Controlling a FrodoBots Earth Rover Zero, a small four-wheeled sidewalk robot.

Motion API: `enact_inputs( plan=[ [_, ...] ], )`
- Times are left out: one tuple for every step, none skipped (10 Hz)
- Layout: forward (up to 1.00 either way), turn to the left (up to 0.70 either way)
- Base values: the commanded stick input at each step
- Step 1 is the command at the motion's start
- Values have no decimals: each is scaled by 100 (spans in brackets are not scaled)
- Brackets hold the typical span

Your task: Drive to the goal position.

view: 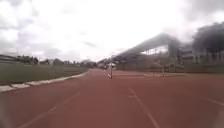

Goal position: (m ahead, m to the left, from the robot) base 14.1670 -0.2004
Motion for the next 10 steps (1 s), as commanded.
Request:
enact_inputs(
  plan=[
    [70,35],
    [70,0],
    [70,0],
    [70,0],
    [70,0],
    [70,0],
    [70,0],
    [70,0],
    [70,0],
    [70,0]
  ],
)
